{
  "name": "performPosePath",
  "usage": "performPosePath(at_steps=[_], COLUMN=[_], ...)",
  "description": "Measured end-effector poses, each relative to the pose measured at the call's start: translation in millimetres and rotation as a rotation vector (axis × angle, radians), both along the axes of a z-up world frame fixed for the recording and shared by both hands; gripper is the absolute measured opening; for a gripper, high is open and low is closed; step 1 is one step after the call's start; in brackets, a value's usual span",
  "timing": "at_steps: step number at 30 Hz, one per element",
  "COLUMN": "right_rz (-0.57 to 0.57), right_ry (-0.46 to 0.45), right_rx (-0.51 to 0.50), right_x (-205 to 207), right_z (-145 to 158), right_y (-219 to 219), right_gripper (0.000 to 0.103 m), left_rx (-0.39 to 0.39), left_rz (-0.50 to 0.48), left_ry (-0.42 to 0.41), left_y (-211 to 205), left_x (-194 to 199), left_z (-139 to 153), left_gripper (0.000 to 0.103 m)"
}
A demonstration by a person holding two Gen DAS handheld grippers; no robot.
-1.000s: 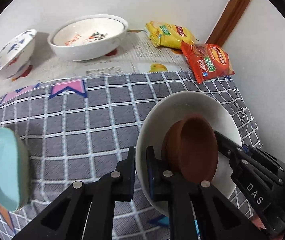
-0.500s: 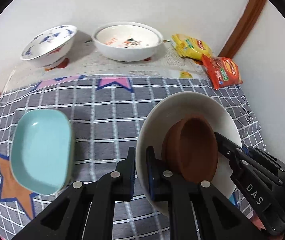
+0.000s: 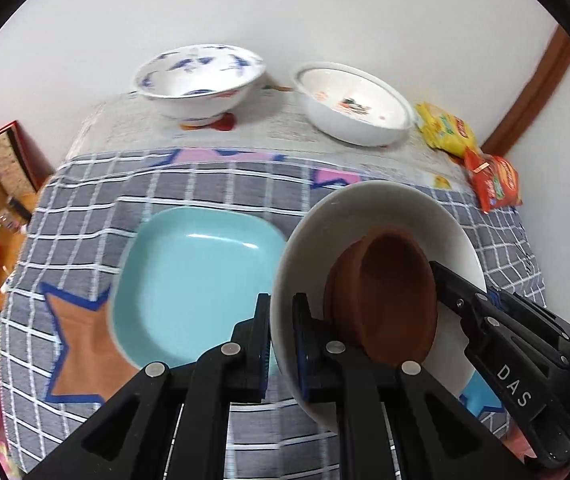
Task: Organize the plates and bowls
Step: 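Carry the white bowl with both grippers over the teal plate stack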
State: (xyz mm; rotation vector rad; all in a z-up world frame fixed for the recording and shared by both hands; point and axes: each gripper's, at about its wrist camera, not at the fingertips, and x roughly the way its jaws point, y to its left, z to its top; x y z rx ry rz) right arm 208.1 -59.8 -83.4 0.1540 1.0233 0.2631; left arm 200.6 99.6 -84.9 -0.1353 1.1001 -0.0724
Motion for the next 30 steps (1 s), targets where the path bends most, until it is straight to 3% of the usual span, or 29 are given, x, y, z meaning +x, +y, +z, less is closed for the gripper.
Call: performPosePath(at_steps=[12,30], right_rz=[0.114,0.153], right_ry=[0.022,0.126], right_rx=[0.002,-0.025], right_x=[14.0,32.6], right_z=[-10.2,-62.9], right_y=[82.2,109.7], right_gripper=[0.009,0.010], left_rx=[0.005,-0.037], left_rz=[0.103,0.147], left_ry=[0.015,0.092], left_y=[76.5,101.6], left_x=[2.3,18.4], left_z=[-7.5,-58.8], left_gripper=[0.010,0.010])
